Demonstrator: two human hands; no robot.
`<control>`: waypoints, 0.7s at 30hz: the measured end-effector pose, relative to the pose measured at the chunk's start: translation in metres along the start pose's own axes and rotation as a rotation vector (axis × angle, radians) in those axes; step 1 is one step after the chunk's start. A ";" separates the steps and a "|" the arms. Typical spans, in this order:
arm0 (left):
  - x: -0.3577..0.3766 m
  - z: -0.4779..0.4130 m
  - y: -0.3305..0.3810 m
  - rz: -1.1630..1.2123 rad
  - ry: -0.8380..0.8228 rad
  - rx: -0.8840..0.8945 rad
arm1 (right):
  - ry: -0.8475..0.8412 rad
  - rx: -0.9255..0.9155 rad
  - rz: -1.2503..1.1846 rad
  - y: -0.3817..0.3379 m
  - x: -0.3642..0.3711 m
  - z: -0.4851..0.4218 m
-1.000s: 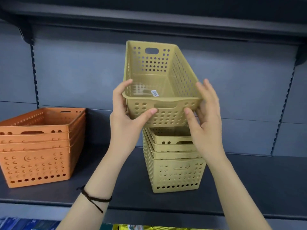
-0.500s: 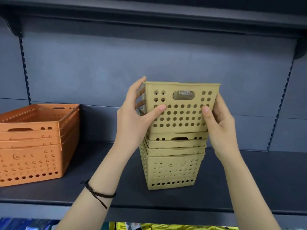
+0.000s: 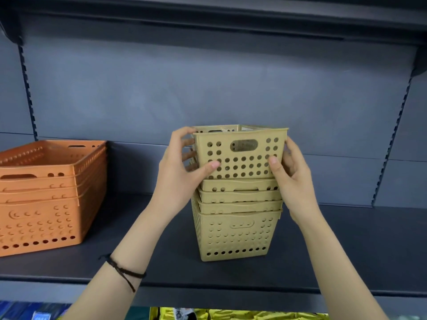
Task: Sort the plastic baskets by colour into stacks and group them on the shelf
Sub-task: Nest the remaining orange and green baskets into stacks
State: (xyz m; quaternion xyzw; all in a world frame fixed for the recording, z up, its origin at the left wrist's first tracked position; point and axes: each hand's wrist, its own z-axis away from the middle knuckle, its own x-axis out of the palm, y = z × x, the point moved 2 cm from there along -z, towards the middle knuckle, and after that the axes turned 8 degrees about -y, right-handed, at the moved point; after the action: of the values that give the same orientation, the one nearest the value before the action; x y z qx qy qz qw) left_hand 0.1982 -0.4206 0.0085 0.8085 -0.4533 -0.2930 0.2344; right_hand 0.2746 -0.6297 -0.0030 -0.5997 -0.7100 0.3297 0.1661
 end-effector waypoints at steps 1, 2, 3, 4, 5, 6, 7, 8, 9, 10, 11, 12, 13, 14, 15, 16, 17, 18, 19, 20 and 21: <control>0.001 0.003 -0.003 -0.007 -0.001 -0.006 | 0.011 0.022 0.006 0.005 0.000 0.004; 0.002 0.006 -0.004 -0.005 0.001 -0.008 | 0.023 0.045 0.012 0.009 0.001 0.009; 0.002 0.007 -0.006 0.009 0.005 -0.007 | 0.037 0.062 0.011 0.012 0.002 0.013; 0.003 0.009 -0.007 0.033 0.010 -0.009 | 0.056 0.079 0.001 0.014 0.003 0.017; 0.004 0.011 -0.010 0.051 0.017 -0.015 | 0.085 0.099 -0.018 0.016 0.004 0.021; 0.007 0.014 -0.014 0.064 0.018 -0.027 | 0.114 0.124 -0.040 0.017 0.006 0.026; 0.011 0.018 -0.019 0.071 0.016 -0.042 | 0.133 0.155 -0.051 0.020 0.008 0.030; 0.015 0.022 -0.024 0.087 0.015 -0.058 | 0.137 0.185 -0.052 0.023 0.009 0.034; 0.019 0.026 -0.028 0.119 0.006 -0.078 | 0.133 0.208 -0.048 0.026 0.011 0.037; 0.024 0.030 -0.032 0.163 -0.012 -0.097 | 0.126 0.220 -0.050 0.029 0.013 0.040; 0.027 0.033 -0.035 0.210 -0.041 -0.108 | 0.112 0.229 -0.055 0.031 0.014 0.042; 0.031 0.036 -0.036 0.247 -0.071 -0.101 | 0.088 0.239 -0.064 0.033 0.015 0.045; 0.034 0.039 -0.037 0.270 -0.098 -0.077 | 0.058 0.254 -0.076 0.035 0.016 0.048; 0.038 0.043 -0.039 0.280 -0.111 -0.054 | 0.030 0.271 -0.102 0.036 0.017 0.052; 0.042 0.047 -0.043 0.285 -0.106 -0.050 | 0.017 0.297 -0.139 0.039 0.017 0.058; 0.046 0.052 -0.049 0.293 -0.088 -0.074 | 0.015 0.324 -0.180 0.043 0.017 0.064; 0.050 0.058 -0.055 0.314 -0.068 -0.115 | 0.019 0.352 -0.217 0.047 0.018 0.069; 0.054 0.063 -0.061 0.349 -0.052 -0.159 | 0.019 0.388 -0.243 0.051 0.019 0.074; 0.058 0.068 -0.065 0.386 -0.046 -0.195 | 0.017 0.427 -0.258 0.054 0.020 0.079; 0.063 0.072 -0.068 0.411 -0.046 -0.224 | 0.007 0.468 -0.258 0.057 0.022 0.082; 0.066 0.074 -0.070 0.420 -0.046 -0.247 | -0.009 0.504 -0.253 0.059 0.024 0.085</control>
State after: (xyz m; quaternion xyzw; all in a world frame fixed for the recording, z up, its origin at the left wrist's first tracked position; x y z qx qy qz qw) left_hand 0.2164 -0.4530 -0.1073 0.6547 -0.5776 -0.3095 0.3767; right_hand 0.2590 -0.6253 -0.1077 -0.4448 -0.6756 0.4751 0.3465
